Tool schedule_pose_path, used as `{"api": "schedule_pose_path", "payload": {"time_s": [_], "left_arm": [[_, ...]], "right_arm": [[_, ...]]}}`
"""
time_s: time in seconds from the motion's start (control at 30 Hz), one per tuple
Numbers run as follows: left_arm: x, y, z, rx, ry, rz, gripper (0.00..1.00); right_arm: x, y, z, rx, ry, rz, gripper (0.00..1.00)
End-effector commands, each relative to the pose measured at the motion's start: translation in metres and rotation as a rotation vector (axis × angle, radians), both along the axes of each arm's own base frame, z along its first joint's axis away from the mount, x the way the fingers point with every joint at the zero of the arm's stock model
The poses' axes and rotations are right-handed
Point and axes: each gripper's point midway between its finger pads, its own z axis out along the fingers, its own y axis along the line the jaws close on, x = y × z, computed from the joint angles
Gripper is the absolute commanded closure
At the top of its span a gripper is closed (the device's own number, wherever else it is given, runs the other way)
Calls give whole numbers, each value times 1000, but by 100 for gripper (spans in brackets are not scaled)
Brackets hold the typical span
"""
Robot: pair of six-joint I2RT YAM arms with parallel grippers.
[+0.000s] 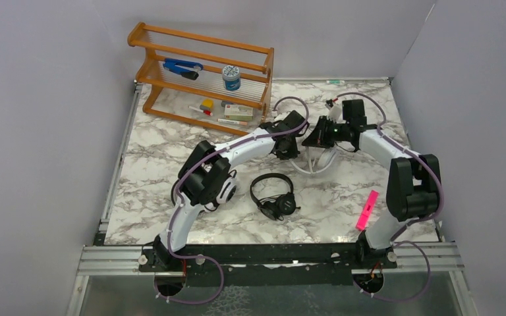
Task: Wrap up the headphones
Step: Wrap the headphones cable around the headphones.
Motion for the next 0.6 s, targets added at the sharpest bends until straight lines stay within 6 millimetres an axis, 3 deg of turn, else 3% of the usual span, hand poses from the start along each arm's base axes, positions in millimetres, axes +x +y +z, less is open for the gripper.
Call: {"api": "schedule_pose_path", "payload": {"time_s": [0.0, 0.3, 0.57], "left_arm": [[15, -36, 32, -251, -13, 65, 100], [5, -34, 1, -271, 48, 65, 95], [-1, -22, -6, -230, 31, 42, 78]], "right_arm": [[-6, -7, -50, -106, 80, -11, 94], [-18, -1, -89, -149, 161, 23, 94], [-26, -3, -100, -162, 183, 43, 89]]}}
